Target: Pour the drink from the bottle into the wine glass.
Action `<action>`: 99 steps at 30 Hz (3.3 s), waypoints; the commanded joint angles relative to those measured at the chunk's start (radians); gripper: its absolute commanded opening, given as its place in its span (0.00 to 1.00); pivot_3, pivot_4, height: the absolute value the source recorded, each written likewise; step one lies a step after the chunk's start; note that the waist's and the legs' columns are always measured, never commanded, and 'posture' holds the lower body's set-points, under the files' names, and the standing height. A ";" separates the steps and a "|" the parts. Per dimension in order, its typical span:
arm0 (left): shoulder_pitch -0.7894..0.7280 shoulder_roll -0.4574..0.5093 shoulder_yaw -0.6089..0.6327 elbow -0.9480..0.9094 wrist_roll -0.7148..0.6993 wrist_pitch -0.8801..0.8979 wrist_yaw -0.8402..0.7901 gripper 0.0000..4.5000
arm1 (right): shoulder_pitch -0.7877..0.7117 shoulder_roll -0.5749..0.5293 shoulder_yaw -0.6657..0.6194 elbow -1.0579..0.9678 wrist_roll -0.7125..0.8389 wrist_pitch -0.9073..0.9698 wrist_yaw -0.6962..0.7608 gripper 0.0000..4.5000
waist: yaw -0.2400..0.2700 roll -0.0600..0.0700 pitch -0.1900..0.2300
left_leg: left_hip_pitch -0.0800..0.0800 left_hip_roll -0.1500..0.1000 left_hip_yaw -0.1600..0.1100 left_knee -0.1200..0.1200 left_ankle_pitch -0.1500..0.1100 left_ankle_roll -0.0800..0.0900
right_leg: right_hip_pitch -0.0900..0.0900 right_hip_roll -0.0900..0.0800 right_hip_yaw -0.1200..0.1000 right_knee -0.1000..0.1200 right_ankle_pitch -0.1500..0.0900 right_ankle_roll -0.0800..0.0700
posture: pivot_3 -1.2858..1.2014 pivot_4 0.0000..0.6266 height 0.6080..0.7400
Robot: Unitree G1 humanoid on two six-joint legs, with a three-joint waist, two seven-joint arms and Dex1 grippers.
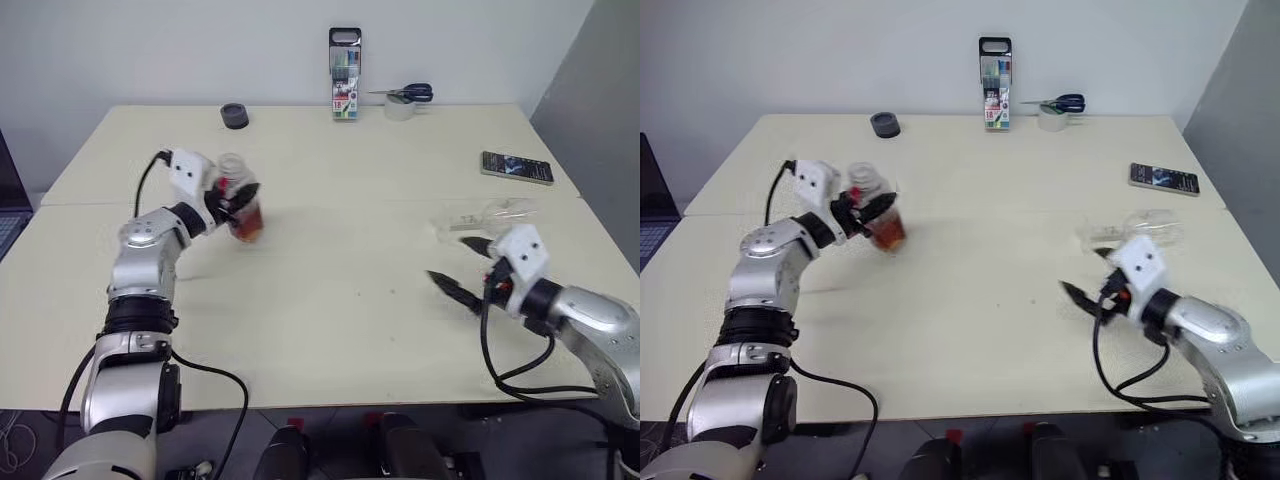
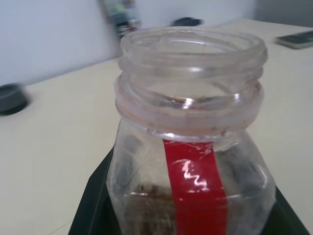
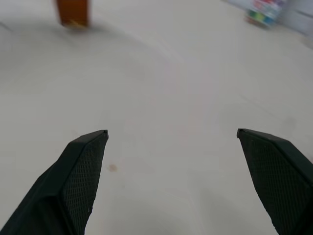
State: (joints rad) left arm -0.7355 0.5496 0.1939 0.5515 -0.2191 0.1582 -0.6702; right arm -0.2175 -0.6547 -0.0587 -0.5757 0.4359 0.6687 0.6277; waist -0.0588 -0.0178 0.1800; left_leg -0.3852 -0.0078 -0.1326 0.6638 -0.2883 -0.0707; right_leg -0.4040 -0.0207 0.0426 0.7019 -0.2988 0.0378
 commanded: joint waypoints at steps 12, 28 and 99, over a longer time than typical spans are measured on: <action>0.069 0.022 0.123 -0.062 -0.045 0.053 0.193 0.37 | -0.323 0.206 0.284 0.151 -0.069 -0.002 -0.003 1.00 | 0.014 -0.001 -0.001 | -0.002 -0.001 -0.001 0.000 0.002 -0.004 | -0.001 -0.003 -0.001 -0.002 0.000 0.000 | 0.52 0.24 1.00; 0.122 -0.005 0.082 -0.056 -0.033 -0.010 0.178 0.99 | -0.329 0.237 0.286 0.133 -0.081 0.012 -0.006 1.00 | 0.010 -0.001 -0.001 | -0.001 0.000 -0.001 -0.001 0.002 -0.004 | -0.001 -0.002 -0.001 -0.002 0.000 0.000 | 0.52 0.24 1.00; 0.009 0.032 -0.305 -0.291 -0.135 -0.038 -0.734 0.99 | -0.521 0.503 -0.648 0.910 0.477 0.064 -0.776 1.00 | -0.021 0.004 0.001 | 0.002 0.001 0.005 -0.004 0.000 0.000 | 0.000 0.001 0.003 0.000 0.000 -0.001 | 0.52 0.24 1.00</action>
State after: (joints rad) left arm -0.7038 0.5832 -0.1166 0.2761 -0.3508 0.1315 -1.3996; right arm -0.7052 -0.1348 -0.7091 0.3186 0.8983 0.7621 -0.1774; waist -0.0794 -0.0138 0.1811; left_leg -0.3828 -0.0070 -0.1275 0.6599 -0.2884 -0.0703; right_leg -0.4042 -0.0199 0.0460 0.7016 -0.2985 0.0367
